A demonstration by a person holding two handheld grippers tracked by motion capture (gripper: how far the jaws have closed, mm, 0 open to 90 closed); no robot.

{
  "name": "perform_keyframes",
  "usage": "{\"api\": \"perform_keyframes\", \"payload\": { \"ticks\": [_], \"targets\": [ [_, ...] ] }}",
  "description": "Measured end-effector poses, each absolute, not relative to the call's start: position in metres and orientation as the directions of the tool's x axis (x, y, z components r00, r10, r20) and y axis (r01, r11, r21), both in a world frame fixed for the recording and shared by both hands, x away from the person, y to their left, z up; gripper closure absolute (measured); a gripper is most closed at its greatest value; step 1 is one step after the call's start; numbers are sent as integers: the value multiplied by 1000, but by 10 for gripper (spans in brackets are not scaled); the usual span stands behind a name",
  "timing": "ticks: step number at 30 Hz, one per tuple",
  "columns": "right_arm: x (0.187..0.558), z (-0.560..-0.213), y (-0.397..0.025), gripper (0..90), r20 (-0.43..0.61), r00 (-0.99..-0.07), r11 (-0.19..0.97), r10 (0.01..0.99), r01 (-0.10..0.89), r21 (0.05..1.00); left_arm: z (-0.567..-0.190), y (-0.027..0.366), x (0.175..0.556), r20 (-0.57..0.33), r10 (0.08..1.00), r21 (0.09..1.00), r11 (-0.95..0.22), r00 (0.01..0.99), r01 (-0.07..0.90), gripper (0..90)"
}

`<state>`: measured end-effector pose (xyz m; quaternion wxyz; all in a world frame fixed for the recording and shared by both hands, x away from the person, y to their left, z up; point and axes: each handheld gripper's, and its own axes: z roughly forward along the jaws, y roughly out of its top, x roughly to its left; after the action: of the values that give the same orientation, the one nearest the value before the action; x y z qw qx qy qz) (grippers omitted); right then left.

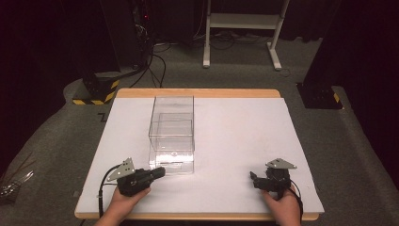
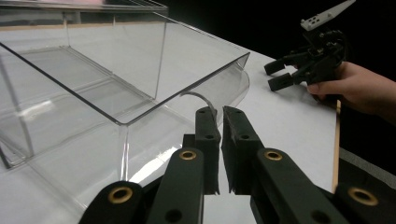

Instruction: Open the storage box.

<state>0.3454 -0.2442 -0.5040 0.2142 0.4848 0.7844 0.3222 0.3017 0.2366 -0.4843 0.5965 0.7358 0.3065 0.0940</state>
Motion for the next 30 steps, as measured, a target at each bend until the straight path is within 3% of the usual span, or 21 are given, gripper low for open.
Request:
{"api": "perform_keyframes", "payload": {
  "ticks": [30],
  "targets": [
    [345,-504,-244,156,-24,-438,323,899,622,713,-488,247,276,-233,518,934,-117,823,338,851]
  ]
}}
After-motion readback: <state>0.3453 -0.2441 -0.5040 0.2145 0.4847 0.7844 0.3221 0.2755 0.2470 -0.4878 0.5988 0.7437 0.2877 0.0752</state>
